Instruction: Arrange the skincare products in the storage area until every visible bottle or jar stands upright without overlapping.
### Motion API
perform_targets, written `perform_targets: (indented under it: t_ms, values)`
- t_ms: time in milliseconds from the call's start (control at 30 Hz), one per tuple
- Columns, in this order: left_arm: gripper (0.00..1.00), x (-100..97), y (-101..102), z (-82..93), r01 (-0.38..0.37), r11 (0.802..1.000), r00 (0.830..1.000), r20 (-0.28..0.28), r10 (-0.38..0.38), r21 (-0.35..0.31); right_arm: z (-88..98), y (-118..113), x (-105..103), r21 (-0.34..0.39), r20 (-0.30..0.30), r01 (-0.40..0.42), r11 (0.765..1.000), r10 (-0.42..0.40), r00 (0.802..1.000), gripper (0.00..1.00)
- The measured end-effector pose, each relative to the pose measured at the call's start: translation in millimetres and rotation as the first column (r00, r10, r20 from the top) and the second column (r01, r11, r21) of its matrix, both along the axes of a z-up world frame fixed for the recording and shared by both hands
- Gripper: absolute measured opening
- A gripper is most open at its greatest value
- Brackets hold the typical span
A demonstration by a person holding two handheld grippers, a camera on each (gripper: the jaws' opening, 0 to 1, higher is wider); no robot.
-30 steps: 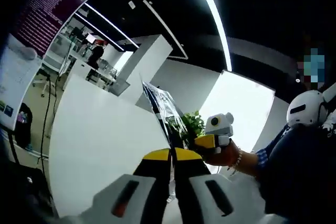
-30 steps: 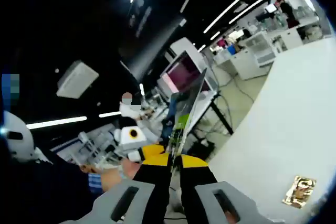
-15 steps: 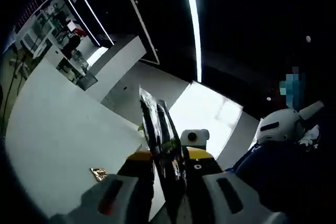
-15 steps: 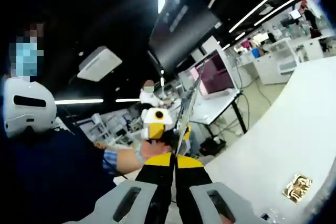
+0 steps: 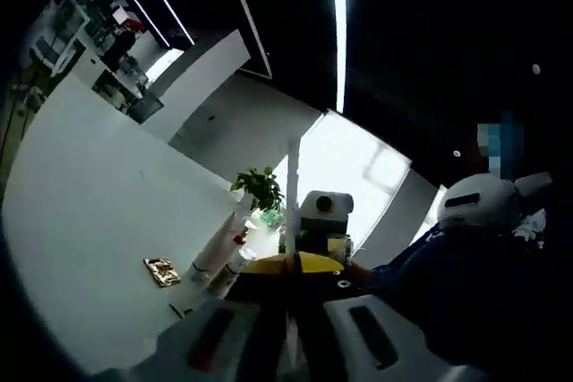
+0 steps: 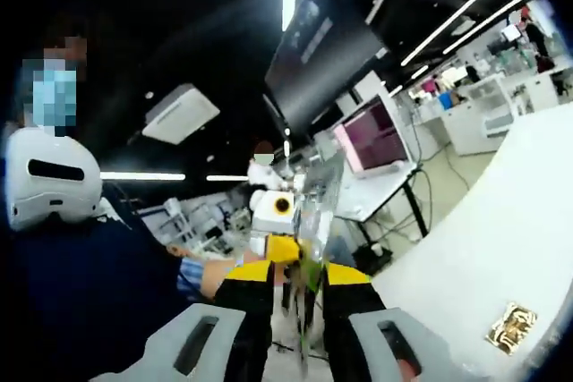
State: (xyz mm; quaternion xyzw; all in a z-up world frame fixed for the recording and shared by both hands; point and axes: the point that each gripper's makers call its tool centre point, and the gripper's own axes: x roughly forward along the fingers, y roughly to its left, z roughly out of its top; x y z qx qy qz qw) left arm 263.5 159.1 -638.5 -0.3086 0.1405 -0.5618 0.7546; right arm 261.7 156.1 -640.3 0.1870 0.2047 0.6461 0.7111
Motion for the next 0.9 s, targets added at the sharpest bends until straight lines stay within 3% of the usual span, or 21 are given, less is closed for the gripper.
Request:
perform_targets:
  t_ms: [33,67,167,233,267,333,400,600,633,667,800,900]
  values:
    - [0.0,0.8,0,-0.3,-0.006,1.0,1.0,-0.006,0.006,-0.001,1.2,-1,3,0.011,0.018,0.006,1.0,-0.006,1.0,0.0]
    - [0.0,0.6,2,-0.8,-0.007,1.0,1.0,0.016,0.007,0.002,0.3,-4,-1,0.009,-0.047,-0.006,1.0,0.007,0.999,0.0]
    - [0.0,1.4,3,0.8,-0.021,1.0,0.999,0.043,0.02,0.022,0.8,-4,1,0.009,-0.03,-0.006,1.0,0.007,1.0,0.0]
    - [0.03,5.0,8,2.8,-0.048,0.998,0.998,0.048,0.047,0.026,-7.0,-5,-1,-0.035,-0.02,-0.017,0.999,0.017,1.0,0.0]
    - [0.02,7.8,11,5.9,-0.065,0.998,0.997,0.049,0.065,0.01,-14.5,-5,-5,-0.074,-0.01,-0.039,0.996,0.038,0.999,0.0]
    - [0.0,13.8,21,16.7,-0.096,0.993,0.994,0.041,0.099,-0.063,-14.2,-3,-6,-0.066,-0.01,-0.037,0.997,0.036,0.999,0.0]
    - [0.0,10.6,21,11.4,-0.057,0.997,0.998,-0.019,0.056,-0.057,-12.9,-2,-8,-0.062,-0.022,-0.047,0.997,0.045,0.999,0.0]
    - [0.05,16.7,23,0.6,-0.13,0.99,0.991,-0.017,0.13,-0.05,-19.8,-4,-4,-0.099,-0.008,-0.022,0.995,0.021,1.0,0.0]
    - [0.07,21.0,27,-6.5,-0.168,0.986,0.986,-0.022,0.167,-0.021,-19.9,-6,1,-0.101,0.003,0.007,0.995,-0.007,1.0,0.0]
    - [0.07,19.4,28,-11.0,-0.159,0.987,0.987,-0.034,0.159,0.0,-18.7,-7,5,-0.096,0.01,0.03,0.995,-0.029,1.0,0.0]
    - [0.09,13.0,28,-22.6,-0.142,0.989,0.988,-0.061,0.144,0.038,-11.1,-13,17,-0.046,-0.045,0.086,0.995,-0.088,0.995,0.0]
    - [0.0,8.6,25,-33.9,-0.132,0.988,0.988,-0.073,0.138,0.08,-11.1,-14,18,-0.039,-0.074,0.091,0.995,-0.094,0.993,0.0]
